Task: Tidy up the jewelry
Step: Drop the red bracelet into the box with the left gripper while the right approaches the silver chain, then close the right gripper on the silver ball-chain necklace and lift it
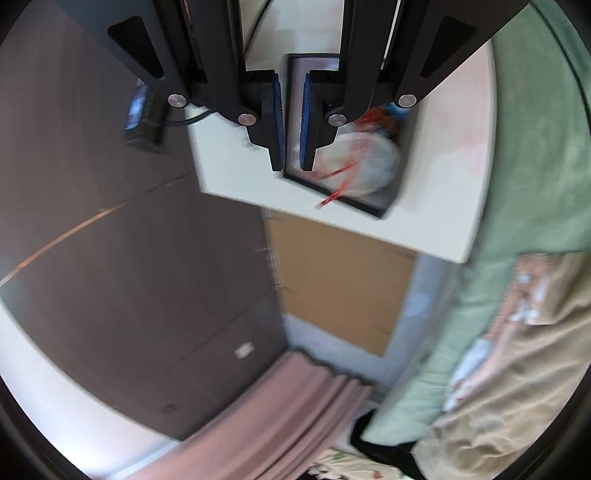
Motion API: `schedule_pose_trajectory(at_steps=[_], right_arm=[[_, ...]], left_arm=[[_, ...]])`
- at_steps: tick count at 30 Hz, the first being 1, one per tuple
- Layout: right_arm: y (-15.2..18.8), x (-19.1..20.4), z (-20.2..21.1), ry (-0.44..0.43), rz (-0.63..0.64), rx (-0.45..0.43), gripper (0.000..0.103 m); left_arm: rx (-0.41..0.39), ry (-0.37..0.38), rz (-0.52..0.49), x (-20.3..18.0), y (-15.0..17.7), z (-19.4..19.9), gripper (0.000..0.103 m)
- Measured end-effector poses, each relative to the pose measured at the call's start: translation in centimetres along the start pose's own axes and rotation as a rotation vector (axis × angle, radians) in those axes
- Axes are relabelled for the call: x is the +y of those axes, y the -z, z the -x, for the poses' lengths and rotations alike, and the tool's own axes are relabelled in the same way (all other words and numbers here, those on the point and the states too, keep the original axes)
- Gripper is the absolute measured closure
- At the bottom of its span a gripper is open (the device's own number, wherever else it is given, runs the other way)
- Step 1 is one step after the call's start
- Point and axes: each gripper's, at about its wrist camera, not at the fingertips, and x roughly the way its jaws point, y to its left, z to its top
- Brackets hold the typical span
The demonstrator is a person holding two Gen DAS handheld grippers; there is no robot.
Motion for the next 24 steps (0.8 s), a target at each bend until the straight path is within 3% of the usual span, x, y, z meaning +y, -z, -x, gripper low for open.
schedule_pose_trajectory(at_steps=[1,2,4,9,12,24], right_arm=[[0.2,0.0,0.2,-0.005,-0.005,-0.001,0.063],[0.3,0.0,0.4,-0.009,-0.009,-0.006,0.063],[0.4,0.1,0.8,-0.017,-0.016,-0.016,0.063],[0.8,-0.7,2.7,-0.059,-0.050,-0.056,0.063],[0.8,-1.7,3.8,-0.116,-0.093,-0.077,0.063],[0.8,-3.3,9.9,-0.313,-0.216,-0.192,0.063]], left_arm=[[-0.002,0.008,-0.003,-0.1,0.0,0.0,0.083],[-0.001,-0.013,-0.003,-0.1,0.1,-0.1,0.063],[-0.027,-0.056,0.020,0.2,0.3,0.1,0.039],[-0.055,-0.063,0.026,0.3,0.5,1.4,0.037],[-0.063,-0.108,0.015,0.3,1.0,2.0,0.037],[-0.073,-0.118,0.003,0.2,1.8,3.3,0.037]])
